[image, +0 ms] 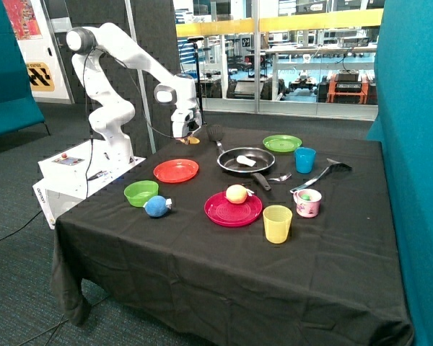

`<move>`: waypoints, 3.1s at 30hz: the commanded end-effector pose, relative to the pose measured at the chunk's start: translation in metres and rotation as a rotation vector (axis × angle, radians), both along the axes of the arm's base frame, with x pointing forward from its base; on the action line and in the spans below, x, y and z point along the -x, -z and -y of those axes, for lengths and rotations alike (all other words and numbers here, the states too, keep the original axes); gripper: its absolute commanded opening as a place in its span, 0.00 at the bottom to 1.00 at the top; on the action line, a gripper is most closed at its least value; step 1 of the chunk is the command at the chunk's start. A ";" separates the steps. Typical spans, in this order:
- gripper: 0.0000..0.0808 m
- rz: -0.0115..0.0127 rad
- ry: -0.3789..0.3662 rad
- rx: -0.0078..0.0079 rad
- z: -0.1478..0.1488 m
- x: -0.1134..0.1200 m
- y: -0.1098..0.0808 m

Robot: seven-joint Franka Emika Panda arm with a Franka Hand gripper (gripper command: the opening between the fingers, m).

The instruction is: Cook the vegetables

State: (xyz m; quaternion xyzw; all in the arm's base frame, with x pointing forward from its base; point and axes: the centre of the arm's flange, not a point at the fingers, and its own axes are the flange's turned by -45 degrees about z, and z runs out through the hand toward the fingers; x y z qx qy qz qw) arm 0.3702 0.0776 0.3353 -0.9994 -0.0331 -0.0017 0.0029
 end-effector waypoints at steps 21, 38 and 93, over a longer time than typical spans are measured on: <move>0.00 -0.0029 -0.116 0.0060 0.017 -0.125 -0.057; 0.00 -0.0031 -0.038 0.0059 0.079 -0.186 -0.030; 0.53 -0.0032 0.002 0.0058 0.054 -0.267 0.042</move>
